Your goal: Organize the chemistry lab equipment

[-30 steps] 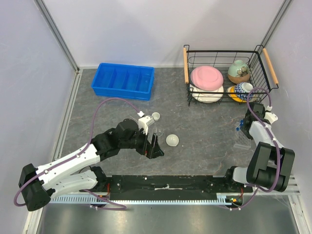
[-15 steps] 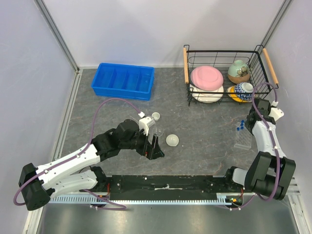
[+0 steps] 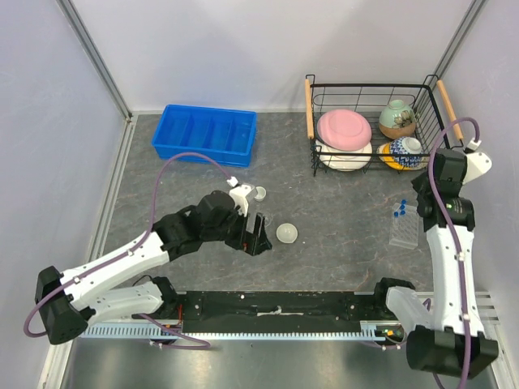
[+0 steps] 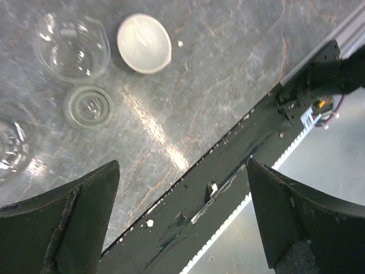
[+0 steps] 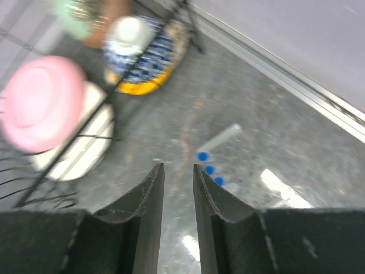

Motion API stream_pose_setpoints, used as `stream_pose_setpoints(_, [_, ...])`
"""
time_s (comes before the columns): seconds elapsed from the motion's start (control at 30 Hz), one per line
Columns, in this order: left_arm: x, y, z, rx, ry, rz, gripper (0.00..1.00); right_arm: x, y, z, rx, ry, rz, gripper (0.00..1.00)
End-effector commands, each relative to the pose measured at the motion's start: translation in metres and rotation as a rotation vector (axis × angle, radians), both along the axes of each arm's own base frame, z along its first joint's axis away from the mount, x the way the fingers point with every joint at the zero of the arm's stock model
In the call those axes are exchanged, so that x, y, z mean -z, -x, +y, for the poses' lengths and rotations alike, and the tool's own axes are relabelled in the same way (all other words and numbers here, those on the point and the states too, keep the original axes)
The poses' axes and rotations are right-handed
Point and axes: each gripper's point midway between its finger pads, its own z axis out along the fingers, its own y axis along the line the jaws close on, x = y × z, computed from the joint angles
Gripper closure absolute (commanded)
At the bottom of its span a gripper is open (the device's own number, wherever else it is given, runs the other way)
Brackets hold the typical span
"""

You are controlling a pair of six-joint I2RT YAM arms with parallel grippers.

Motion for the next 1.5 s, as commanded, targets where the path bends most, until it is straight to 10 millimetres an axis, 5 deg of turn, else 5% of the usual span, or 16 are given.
stream_pose_setpoints(0.0, [-0.035, -0.03, 0.004, -0.095, -0.053, -0.109, 0.0, -0.073, -0.011, 0.037, -0.172, 0.044, -0.17, 0.66])
stream_pose_setpoints(0.23, [-0.049, -0.073, 0.01, -0.223, -0.141, -0.141, 0.0, -0.107, -0.023, 0.11, -0.504, -0.023, -0.298, 0.66])
stream_pose_setpoints(0.53, [-0.077, -0.168, 0.03, -0.42, -0.137, -0.139, 0.02, -0.106, -0.017, 0.193, -0.862, -0.051, -0.35, 0.66])
stream_pose_setpoints(0.67, [-0.095, -0.219, 0.036, -0.485, -0.133, -0.161, 0.02, -0.09, -0.013, 0.234, -1.015, -0.033, -0.335, 0.67])
stream_pose_setpoints(0.8, [-0.075, -0.262, 0.035, -0.511, -0.177, -0.121, 0.03, -0.064, -0.008, 0.3, -1.185, 0.049, -0.256, 0.67])
stream_pose_setpoints(0.83, [-0.074, -0.269, 0.035, -0.513, -0.182, -0.123, 0.03, -0.046, -0.015, 0.313, -1.201, 0.095, -0.193, 0.67])
stream_pose_setpoints(0.93, [-0.068, -0.294, 0.037, -0.525, -0.207, -0.132, 0.03, -0.04, -0.026, 0.34, -1.186, 0.178, -0.176, 0.67])
stream_pose_setpoints(1.17, [-0.049, -0.354, 0.059, -0.576, -0.23, -0.137, 0.03, -0.029, -0.069, 0.395, -1.242, 0.189, -0.23, 0.65])
stream_pose_setpoints(1.37, [-0.012, -0.393, 0.081, -0.618, -0.236, -0.111, 0.03, -0.014, -0.079, 0.424, -1.308, 0.151, -0.272, 0.65])
stream_pose_setpoints(1.47, [-0.008, -0.411, 0.089, -0.639, -0.225, -0.117, 0.03, -0.009, -0.077, 0.429, -1.33, 0.14, -0.284, 0.65])
